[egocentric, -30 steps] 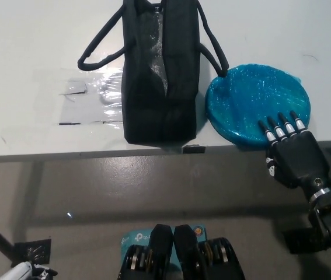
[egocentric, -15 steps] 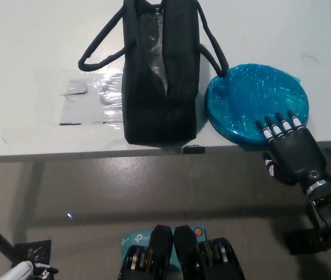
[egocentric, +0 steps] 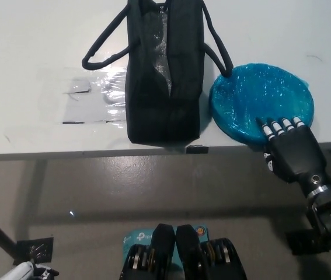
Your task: The robot uses its right hand to pick up a stack of plates kept in the middle of the desk and put it inside a bag kept next to it
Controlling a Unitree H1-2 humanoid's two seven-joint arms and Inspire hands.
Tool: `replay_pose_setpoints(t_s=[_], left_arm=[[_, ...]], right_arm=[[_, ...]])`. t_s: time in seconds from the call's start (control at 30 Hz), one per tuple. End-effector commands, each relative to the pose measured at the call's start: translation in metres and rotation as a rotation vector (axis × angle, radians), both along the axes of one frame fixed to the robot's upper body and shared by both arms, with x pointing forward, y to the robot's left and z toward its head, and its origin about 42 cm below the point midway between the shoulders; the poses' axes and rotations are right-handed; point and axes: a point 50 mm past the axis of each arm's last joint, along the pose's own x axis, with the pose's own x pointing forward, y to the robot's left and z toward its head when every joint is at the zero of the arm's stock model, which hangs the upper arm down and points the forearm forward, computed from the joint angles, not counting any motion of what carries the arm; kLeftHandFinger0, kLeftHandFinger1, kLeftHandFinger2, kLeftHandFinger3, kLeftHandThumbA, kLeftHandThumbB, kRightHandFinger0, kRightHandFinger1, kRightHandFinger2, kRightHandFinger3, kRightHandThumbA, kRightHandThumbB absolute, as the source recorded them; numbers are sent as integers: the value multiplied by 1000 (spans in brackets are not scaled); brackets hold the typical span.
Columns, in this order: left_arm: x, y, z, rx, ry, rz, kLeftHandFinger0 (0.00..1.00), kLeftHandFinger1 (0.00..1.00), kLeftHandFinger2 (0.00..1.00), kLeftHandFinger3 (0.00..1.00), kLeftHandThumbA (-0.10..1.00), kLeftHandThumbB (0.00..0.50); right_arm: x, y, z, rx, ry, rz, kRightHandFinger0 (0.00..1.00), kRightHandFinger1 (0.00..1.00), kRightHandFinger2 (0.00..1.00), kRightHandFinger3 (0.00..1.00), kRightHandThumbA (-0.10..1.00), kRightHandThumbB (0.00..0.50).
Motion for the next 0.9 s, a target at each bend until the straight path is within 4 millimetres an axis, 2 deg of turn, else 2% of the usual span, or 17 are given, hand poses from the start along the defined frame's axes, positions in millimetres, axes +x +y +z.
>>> replay_pose_setpoints(t_s=[0.0,0.03,0.1,0.13,0.27,0.3,0.33,0.4,0.47,0.57,0.6,0.63,0.67,0.73,0.77,0.8,0.87], left_arm=[[-1,6,12,36,-23,-7,733,719,796,859,226,0],[-1,6,12,33,-21,-6,740,729,804,862,217,0],[-1,6,11,22,-19,-3,745,737,810,861,193,0],[0,4,11,18,-21,-5,738,735,809,855,175,0],[0,4,12,21,-20,-6,750,746,831,882,196,0],[-2,5,10,20,-14,-5,751,747,832,884,198,0],[-1,5,10,20,-15,-4,754,746,831,885,201,0],[-3,5,8,18,-13,1,748,729,813,882,205,0],[-3,5,9,21,-11,-3,741,722,807,890,197,0],[-3,5,8,19,-7,-3,736,730,821,913,210,0],[-4,6,6,15,-5,4,735,732,823,917,210,0],[-4,6,5,16,-5,6,732,728,818,912,220,0],[-5,5,6,15,-6,6,732,726,815,910,224,0],[-5,5,6,14,-6,6,734,726,810,909,227,0],[-6,5,6,16,-9,6,738,731,807,898,198,0],[-6,5,6,15,-8,5,737,732,808,898,197,0],[-5,5,5,11,-8,6,729,730,810,894,209,0]], right_arm=[[2,23,8,41,-81,223,0,1,201,376,-100,49],[2,24,8,42,-79,228,0,13,276,338,-100,64],[2,27,10,44,-77,237,0,16,305,305,-100,91],[3,26,10,61,-96,252,0,0,293,201,-100,64],[6,24,11,74,-67,222,0,0,325,47,-100,7],[5,24,10,86,-60,213,0,0,345,27,-100,24],[5,23,11,97,-67,211,0,5,397,0,-100,88],[4,19,15,144,-53,181,0,36,405,0,-100,246],[5,17,22,176,-34,146,0,59,408,36,-100,311],[6,10,39,453,33,22,0,138,441,16,-100,251],[8,9,42,560,42,-19,0,174,487,129,-100,274],[8,4,53,733,82,-107,0,148,486,176,-100,251],[7,-2,61,867,94,-157,0,128,471,280,-100,187],[7,-4,63,897,92,-167,0,103,449,300,-100,170],[7,-21,79,1077,90,-214,0,68,360,170,-100,179],[5,-29,85,1148,88,-225,0,7,263,109,-100,255],[4,-43,92,1207,69,-228,0,0,57,6,-100,277]])
